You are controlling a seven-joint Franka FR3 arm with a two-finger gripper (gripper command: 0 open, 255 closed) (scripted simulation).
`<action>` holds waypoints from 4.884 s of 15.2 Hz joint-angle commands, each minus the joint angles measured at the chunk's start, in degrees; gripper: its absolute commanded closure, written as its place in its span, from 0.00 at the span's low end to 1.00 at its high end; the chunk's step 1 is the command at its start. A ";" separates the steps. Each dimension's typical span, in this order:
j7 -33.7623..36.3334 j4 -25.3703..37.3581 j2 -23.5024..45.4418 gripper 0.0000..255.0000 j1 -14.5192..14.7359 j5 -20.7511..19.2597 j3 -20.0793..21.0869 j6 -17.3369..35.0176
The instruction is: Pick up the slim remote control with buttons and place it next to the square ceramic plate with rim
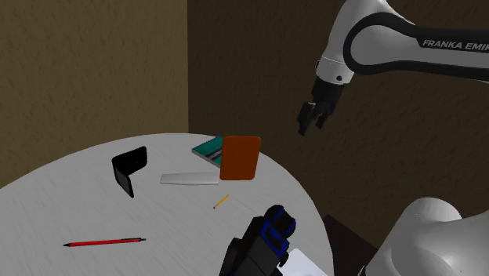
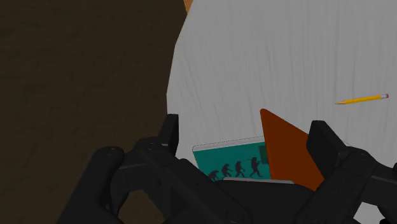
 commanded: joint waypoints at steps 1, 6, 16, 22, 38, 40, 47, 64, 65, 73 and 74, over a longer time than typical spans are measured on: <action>0.00 0.00 0.00 0.00 0.00 0.00 0.00 0.00; -5.94 2.68 10.18 0.00 2.81 0.12 -0.73 6.71; -17.64 12.11 30.65 0.00 7.74 1.35 -0.38 15.98; -24.12 19.74 42.43 0.00 10.01 1.94 1.19 18.96; -36.93 42.07 69.53 0.00 15.83 -0.40 6.76 20.52; -36.88 41.39 70.12 0.00 15.86 -0.48 6.69 21.79; -36.72 40.04 71.62 0.00 15.87 -0.73 6.59 24.63; -36.80 40.57 70.93 1.00 15.84 -0.62 6.65 23.41; -36.84 40.85 70.59 1.00 15.82 -0.57 6.68 22.79; -37.12 43.75 68.35 1.00 15.77 -0.20 6.85 17.66; -37.15 44.18 68.11 1.00 15.76 -0.16 6.87 17.00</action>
